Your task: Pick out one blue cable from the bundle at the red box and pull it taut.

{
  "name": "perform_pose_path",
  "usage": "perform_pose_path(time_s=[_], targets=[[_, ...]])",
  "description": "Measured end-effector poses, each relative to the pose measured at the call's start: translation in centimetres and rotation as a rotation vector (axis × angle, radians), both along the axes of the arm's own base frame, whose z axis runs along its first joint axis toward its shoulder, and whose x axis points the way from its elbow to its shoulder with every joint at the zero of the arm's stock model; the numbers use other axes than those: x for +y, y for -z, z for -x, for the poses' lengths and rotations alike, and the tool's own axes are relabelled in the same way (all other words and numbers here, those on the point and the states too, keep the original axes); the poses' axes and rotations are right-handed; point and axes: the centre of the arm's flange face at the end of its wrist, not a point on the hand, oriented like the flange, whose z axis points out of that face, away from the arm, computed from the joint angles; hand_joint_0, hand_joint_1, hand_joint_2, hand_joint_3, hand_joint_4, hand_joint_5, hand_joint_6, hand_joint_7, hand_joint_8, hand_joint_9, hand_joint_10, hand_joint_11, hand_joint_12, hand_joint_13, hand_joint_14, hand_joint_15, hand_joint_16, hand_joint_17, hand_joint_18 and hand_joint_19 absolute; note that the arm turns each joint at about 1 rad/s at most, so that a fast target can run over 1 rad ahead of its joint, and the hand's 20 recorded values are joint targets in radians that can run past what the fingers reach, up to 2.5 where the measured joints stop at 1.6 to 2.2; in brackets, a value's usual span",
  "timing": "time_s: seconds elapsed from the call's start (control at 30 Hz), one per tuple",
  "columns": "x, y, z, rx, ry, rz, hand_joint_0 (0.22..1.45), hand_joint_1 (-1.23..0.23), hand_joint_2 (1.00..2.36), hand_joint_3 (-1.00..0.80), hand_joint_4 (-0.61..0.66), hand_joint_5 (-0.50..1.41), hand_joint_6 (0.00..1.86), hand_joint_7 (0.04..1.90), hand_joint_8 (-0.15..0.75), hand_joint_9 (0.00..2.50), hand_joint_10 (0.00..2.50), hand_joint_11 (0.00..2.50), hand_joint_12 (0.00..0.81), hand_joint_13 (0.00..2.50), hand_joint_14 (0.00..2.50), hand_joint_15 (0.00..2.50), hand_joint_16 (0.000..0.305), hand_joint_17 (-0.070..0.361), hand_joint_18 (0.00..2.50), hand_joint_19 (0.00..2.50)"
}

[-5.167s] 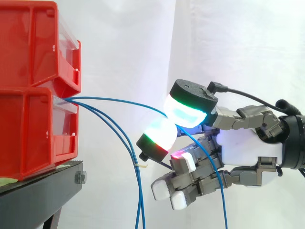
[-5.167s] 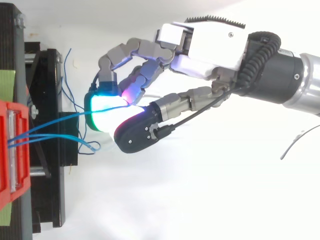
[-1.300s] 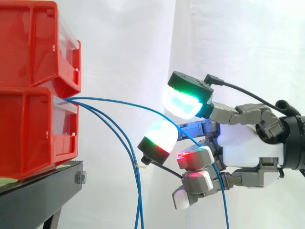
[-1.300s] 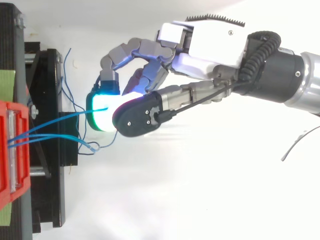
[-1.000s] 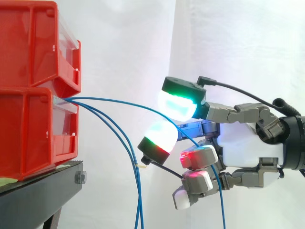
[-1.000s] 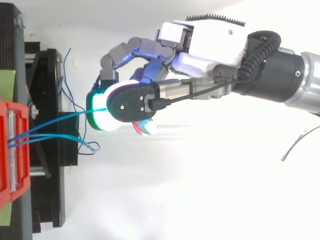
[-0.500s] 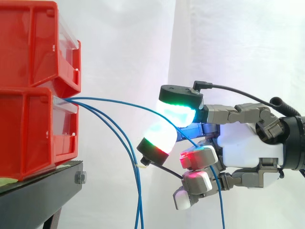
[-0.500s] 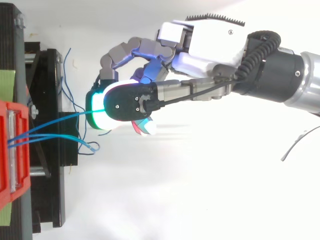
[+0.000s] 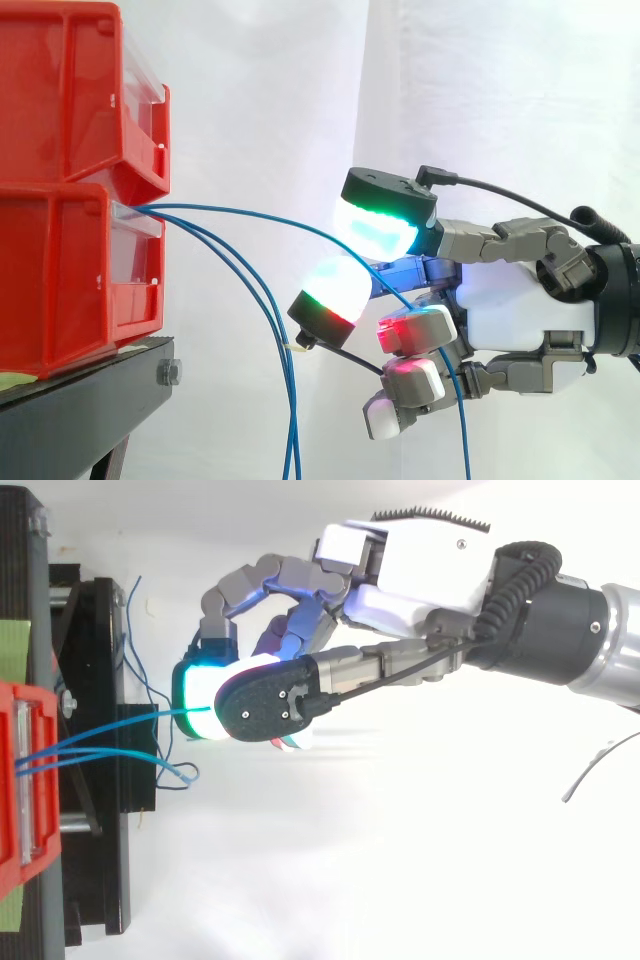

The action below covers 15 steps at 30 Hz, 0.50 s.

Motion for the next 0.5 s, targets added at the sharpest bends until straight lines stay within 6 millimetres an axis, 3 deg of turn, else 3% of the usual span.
perform_pose_path(time_s=[0.5], targets=[[0.0, 0.0, 0.01, 0.002, -0.002, 0.0, 0.62, -0.71, 1.02, -0.29, 0.14, -0.18, 0.84, 1.05, 0.282, 1.19, 0.03, 1.19, 0.354, 1.13, 0.03, 0.9, 0.064, 0.144, 0.64, 0.73]])
